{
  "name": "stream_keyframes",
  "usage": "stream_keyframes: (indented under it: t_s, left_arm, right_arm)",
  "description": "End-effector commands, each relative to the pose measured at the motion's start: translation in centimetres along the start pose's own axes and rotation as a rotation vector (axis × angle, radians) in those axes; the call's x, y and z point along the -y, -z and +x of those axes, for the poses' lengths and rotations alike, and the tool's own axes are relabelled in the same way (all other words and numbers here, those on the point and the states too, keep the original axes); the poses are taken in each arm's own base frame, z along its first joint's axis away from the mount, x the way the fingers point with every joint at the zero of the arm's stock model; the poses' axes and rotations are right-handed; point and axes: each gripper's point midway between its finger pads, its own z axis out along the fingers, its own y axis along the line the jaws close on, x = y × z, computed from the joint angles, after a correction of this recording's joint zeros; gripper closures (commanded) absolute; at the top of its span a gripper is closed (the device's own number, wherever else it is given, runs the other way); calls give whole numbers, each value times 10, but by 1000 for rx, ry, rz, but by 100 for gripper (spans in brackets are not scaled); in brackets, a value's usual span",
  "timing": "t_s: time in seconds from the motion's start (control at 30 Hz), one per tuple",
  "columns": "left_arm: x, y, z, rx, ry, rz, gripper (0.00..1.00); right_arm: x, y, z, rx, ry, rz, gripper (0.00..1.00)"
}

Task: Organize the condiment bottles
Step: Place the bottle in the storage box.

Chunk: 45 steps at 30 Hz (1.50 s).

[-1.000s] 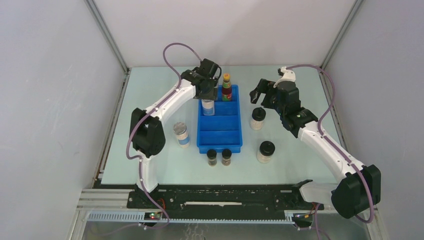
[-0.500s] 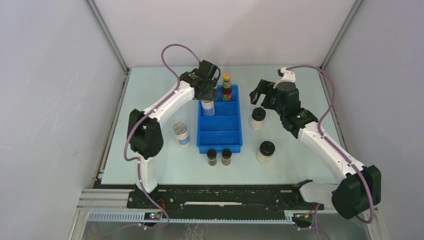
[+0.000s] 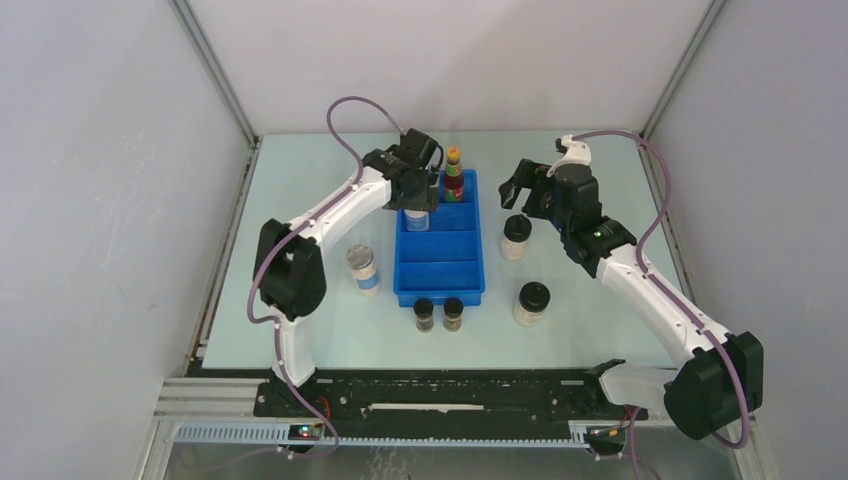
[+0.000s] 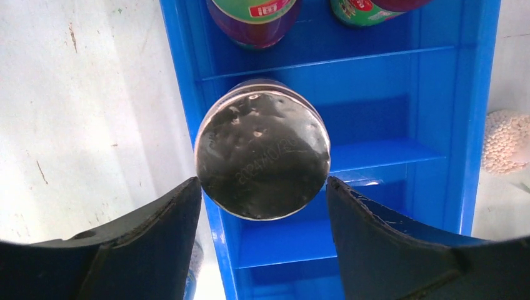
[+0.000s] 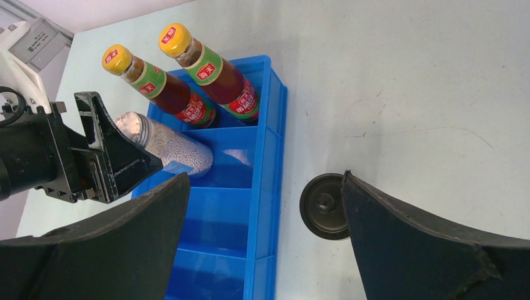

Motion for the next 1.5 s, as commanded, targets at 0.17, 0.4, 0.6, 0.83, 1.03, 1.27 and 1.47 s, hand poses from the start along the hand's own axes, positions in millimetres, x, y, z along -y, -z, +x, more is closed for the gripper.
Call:
stream_keyframes:
  t_s: [0.17,0.4,0.6,0.83,1.03,1.27,1.47]
  left_arm:
    - [9,18,-5,29,6,33,22]
    - [7,42,-23,91,2,20,14]
    - [-8,94,-48,246,41,2,13]
    - [-33,167,-58,485,114,24,13]
    - [-64,212,-39,661,198,29,14]
    - [-100,246,-8,800,306,48,15]
    - [-121,258,13,868,375,54,16]
  right_arm:
    - [-7,7,-13,49,-19,-21,0]
    - [-5,10,-19,65,-8,-23,0]
    - [-13,13,-18,61,19,-60,0]
    - [-34,17,-11,24,103,-97,0]
    - [-77,17,8,-45,215,-184,1]
    - [-143,15,52,-159,389,-323,0]
    - [-188,11,90,-233,501,-417,0]
